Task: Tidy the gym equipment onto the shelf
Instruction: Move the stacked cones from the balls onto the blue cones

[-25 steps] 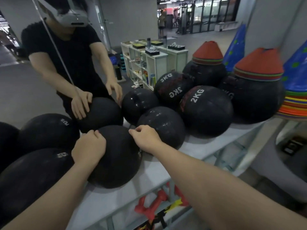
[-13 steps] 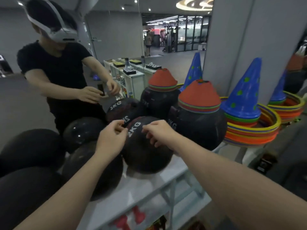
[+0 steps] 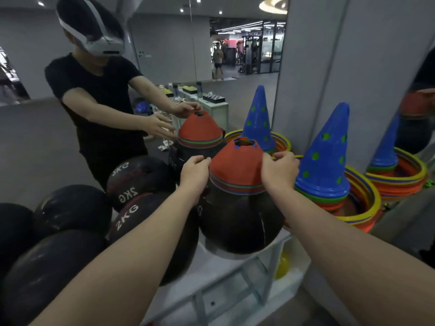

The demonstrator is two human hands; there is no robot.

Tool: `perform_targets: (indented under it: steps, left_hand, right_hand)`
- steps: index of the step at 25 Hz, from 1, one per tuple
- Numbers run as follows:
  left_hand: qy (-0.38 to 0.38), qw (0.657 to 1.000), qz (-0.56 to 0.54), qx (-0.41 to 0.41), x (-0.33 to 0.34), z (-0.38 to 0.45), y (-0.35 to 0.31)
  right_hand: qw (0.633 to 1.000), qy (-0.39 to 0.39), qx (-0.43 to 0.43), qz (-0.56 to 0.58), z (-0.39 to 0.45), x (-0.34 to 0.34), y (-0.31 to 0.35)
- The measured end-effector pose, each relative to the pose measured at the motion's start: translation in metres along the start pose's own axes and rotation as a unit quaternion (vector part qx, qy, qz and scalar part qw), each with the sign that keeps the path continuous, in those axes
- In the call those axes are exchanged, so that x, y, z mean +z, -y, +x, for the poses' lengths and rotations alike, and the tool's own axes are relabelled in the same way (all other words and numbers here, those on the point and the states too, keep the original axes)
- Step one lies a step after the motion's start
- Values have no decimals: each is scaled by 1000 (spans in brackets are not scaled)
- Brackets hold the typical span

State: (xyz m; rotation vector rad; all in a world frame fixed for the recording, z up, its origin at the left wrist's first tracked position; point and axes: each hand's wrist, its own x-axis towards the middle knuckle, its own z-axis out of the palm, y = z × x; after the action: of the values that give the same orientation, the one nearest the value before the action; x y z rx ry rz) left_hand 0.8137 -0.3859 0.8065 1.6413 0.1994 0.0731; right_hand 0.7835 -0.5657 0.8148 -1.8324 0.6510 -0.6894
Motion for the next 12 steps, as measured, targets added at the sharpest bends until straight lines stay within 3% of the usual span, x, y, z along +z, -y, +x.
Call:
perform_targets:
  steps: [2,4,7,12]
  left_hand:
    - [-4,999,46,7,14,10,-4]
    - [23,995,92,-18,30,19,-5]
    - [56,987,132,-72,45,27,-3]
    - [51,993,83,-67,47,38,-1]
  right_hand:
    - [996,8,78,-44,20,-3,-8]
    - [985,79,137,-75,35,0,-16]
    - [973,178,133,-60,38,15,-21]
    - [974,169,146,-28,40,27,-16]
